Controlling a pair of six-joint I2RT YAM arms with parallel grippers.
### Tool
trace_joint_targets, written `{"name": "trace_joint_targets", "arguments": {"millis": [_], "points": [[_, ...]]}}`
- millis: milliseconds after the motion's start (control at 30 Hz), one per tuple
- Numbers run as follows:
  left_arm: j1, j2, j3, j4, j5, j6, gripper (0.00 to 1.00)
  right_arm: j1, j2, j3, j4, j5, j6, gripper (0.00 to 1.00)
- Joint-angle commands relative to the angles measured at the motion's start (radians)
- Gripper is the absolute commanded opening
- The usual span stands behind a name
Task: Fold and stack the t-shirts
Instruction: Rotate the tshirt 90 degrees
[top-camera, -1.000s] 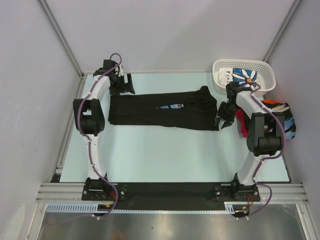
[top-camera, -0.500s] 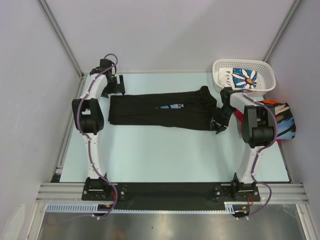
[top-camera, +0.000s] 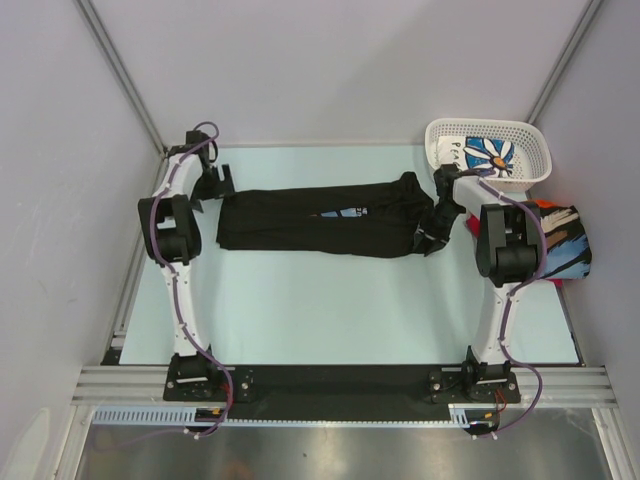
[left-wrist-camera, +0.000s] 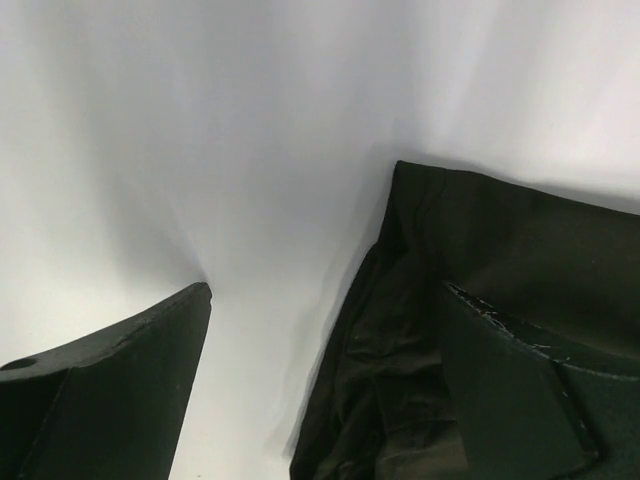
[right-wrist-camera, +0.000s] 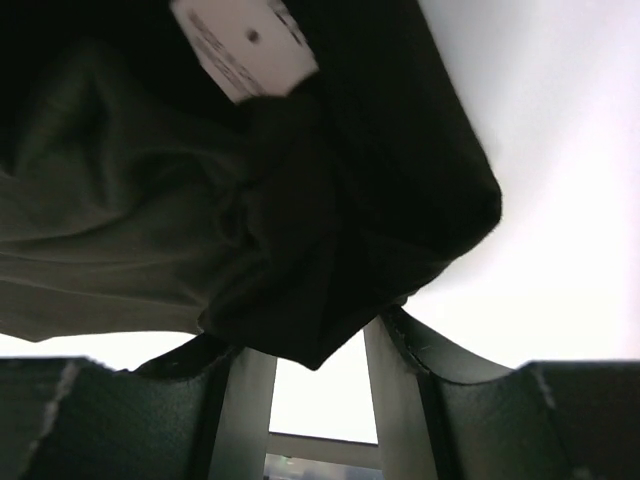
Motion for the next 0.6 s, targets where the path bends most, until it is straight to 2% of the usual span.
{"name": "trace_joint_targets", "arguments": {"millis": [0,200,300,433,567], "points": [[-0.012,0.031,0.025,-0.014,0.083,-0.028,0.95,0.008,0.018,0.056,-0.02,-0.009,-0.003,0.42],[-0.012,0.045,0.021,0.031,0.208,-0.065,0.85,0.008,0.024,0.065,-0.031,0.001,-0.007,0.38],[-0.011,0.031,0.025,0.028,0.18,-0.079,0.96,0.008,0.023,0.068,-0.034,-0.001,-0.007,0.38],[0.003,0.0,-0.005,0.063,0.211,-0.082,0.98,0.008,0.017,0.068,-0.033,0.002,-0.006,0.37],[-0.002,0.057,0.007,0.06,0.252,-0.088,0.96,0.008,0.015,0.062,-0.033,0.002,-0.004,0.37]]}}
